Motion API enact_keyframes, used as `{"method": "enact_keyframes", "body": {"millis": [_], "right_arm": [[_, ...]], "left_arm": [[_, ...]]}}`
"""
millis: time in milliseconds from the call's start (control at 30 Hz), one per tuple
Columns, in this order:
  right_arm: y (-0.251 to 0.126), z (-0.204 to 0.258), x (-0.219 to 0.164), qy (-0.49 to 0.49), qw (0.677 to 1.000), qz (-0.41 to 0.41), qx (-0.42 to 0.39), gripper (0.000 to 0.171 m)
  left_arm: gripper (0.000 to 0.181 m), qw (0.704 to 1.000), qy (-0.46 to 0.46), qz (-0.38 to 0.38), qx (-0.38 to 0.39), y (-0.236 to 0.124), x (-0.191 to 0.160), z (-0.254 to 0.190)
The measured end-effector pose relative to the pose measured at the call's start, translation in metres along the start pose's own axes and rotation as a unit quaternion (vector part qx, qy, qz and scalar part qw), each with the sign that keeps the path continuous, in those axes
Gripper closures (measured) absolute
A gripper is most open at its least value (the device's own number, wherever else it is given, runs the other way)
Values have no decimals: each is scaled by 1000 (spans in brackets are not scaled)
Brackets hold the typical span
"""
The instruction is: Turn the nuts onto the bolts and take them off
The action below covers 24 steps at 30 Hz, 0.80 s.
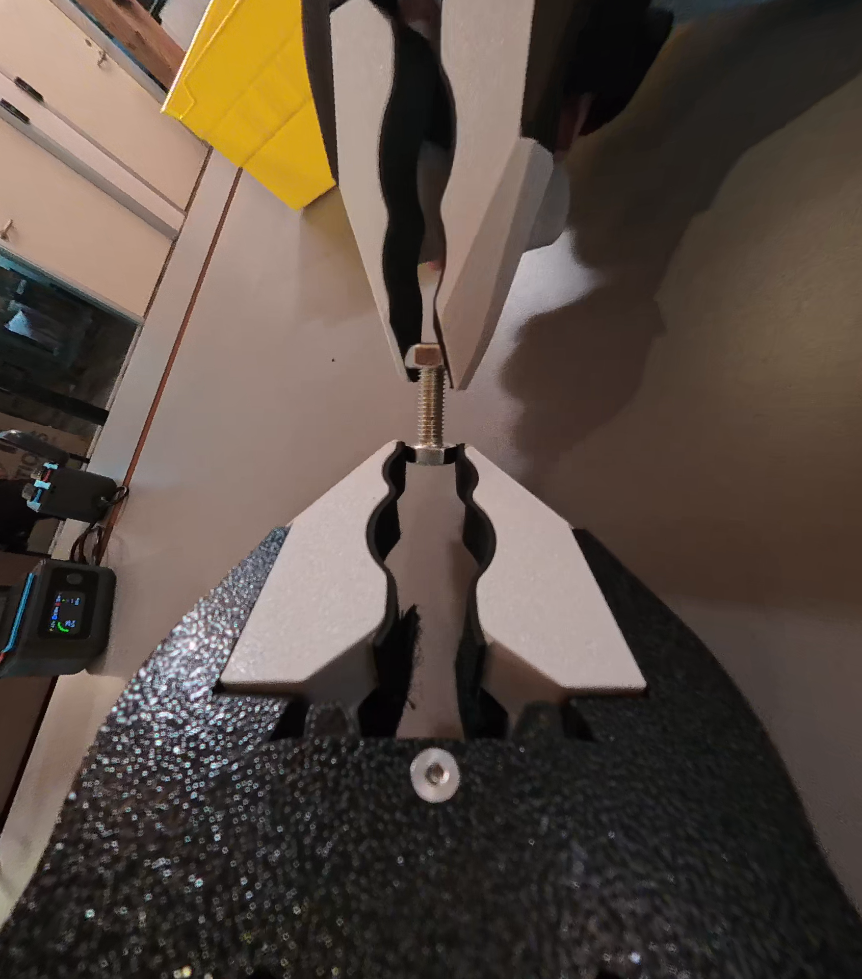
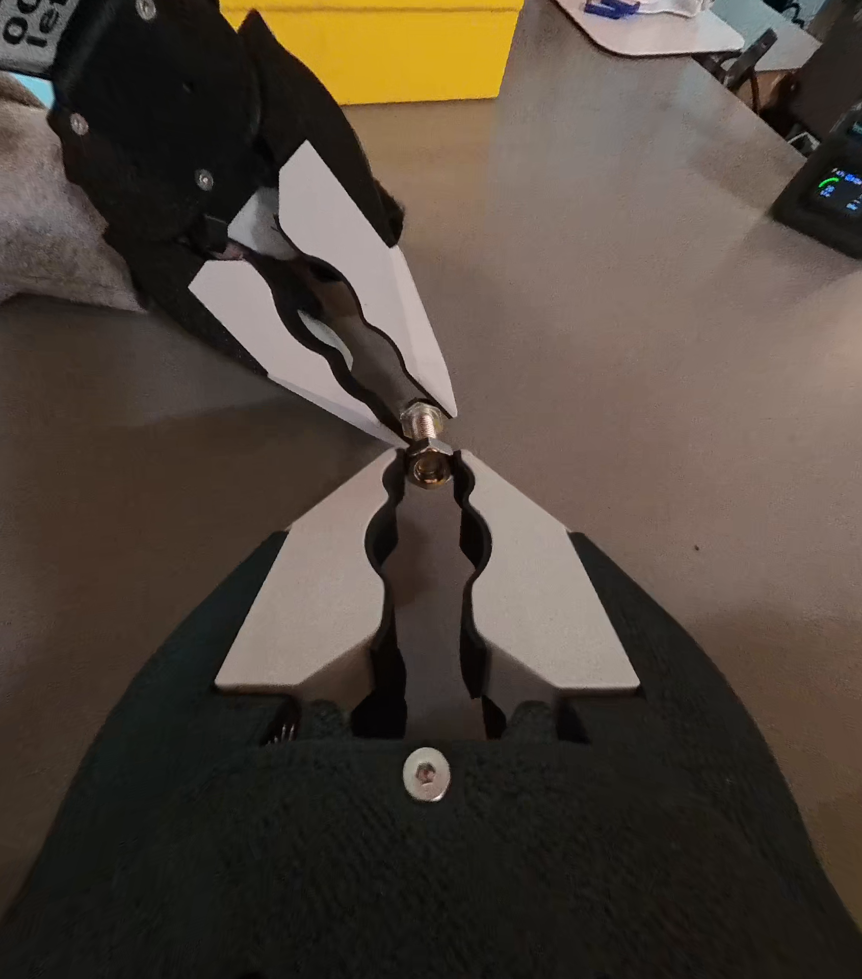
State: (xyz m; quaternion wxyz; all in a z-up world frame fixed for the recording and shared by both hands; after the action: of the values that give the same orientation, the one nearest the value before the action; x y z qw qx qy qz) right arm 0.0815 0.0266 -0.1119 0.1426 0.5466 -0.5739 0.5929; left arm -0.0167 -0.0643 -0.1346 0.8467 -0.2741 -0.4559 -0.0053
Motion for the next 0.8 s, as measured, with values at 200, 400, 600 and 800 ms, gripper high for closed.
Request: {"method": "enact_keyframes", "body": {"millis": [200, 400, 600, 800], "right_arm": [[1, 13, 6, -190, 980, -14, -51, 154], [-7, 21, 23, -260, 956, -98, -92, 154], [-11, 26, 26, -298, 939, -123, -117, 154], [-13, 45, 42, -453, 871, -78, -172, 154]], "left_arm": [[164, 999, -17, -39, -28, -16, 1, 5], [164, 977, -131, -128, -111, -43, 10, 16], [164, 940, -223, -154, -205, -51, 10, 22], [164, 878, -313, -165, -322, -58, 7, 24]]}}
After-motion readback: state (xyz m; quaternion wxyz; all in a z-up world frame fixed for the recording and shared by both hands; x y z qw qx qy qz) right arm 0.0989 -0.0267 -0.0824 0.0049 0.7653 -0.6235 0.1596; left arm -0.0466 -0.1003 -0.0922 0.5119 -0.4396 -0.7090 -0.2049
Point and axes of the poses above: each gripper's, where its closed fingertips meet, y out along the fingers, x out of its top, z = x × y across the jaws, the point moved 8 cm from there along -y, back along the fingers, and after that the axes turned 12 degrees about -y, right-handed, at the moved point
